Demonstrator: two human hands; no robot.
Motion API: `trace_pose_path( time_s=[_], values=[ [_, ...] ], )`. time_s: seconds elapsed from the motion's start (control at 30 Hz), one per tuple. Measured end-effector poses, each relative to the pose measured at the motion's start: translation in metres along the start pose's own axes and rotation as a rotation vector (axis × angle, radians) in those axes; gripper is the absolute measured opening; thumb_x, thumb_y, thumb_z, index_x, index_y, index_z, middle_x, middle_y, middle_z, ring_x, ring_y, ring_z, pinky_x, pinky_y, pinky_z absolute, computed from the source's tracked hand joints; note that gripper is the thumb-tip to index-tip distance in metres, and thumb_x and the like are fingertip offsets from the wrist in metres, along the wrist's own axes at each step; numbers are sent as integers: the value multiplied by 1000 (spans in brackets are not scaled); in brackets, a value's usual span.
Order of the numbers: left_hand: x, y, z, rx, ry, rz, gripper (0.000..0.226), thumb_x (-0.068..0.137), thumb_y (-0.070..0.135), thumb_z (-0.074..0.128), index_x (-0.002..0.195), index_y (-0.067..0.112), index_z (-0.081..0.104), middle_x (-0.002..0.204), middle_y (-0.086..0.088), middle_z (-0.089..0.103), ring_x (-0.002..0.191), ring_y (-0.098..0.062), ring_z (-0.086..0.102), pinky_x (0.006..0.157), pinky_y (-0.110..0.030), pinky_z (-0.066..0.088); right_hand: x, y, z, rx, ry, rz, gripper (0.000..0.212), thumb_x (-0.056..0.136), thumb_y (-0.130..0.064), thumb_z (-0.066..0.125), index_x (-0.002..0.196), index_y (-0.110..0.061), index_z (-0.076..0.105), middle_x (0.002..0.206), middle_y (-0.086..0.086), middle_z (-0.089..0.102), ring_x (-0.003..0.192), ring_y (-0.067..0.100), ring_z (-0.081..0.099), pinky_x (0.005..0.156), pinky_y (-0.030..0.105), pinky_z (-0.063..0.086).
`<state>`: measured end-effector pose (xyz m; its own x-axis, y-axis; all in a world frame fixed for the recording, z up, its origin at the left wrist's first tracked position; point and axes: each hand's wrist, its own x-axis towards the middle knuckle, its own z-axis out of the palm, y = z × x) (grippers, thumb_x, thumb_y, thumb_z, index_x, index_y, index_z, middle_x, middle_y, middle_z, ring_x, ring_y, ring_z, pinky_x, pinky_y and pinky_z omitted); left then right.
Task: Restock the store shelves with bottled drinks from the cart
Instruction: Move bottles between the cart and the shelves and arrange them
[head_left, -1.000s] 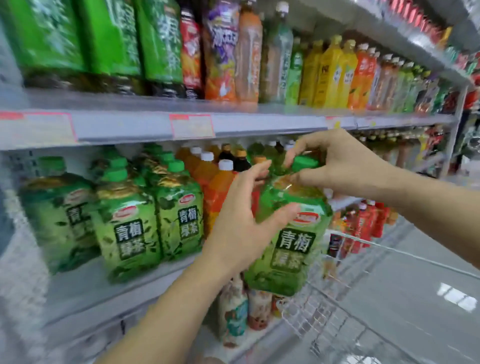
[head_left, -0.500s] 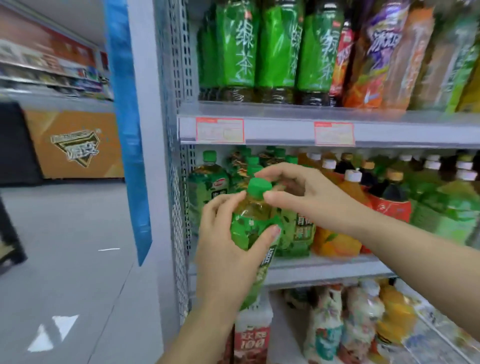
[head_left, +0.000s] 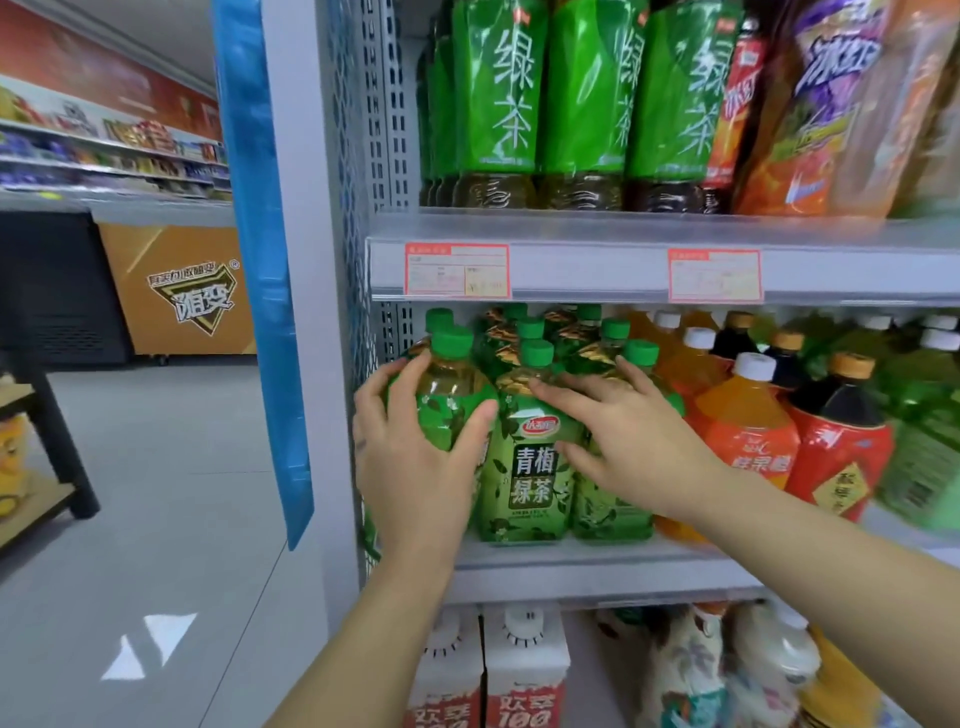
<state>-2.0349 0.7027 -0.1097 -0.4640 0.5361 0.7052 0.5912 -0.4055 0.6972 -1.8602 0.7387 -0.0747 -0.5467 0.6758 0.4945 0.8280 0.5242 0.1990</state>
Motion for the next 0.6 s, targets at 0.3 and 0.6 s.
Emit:
trace_pose_path(
  time_s=[0.3, 0.6],
  values=[
    [20, -22, 22, -135, 33, -87, 60, 76, 36, 74, 129, 26, 49, 127, 10, 40, 109, 6, 36, 80, 7, 22, 1, 6, 11, 16, 87, -32, 59, 79, -33, 67, 134, -26, 48, 123, 11, 62, 107, 27, 63, 109, 54, 25],
    [30, -53, 23, -295, -110, -98, 51, 78, 23, 73, 121, 31, 47, 115, 19, 48, 106, 15, 44, 90, 0, 31, -1, 8, 18, 14, 122, -39, 65, 76, -34, 69, 136, -26, 45, 119, 12, 63, 104, 28, 64, 108, 54, 26]
  ],
)
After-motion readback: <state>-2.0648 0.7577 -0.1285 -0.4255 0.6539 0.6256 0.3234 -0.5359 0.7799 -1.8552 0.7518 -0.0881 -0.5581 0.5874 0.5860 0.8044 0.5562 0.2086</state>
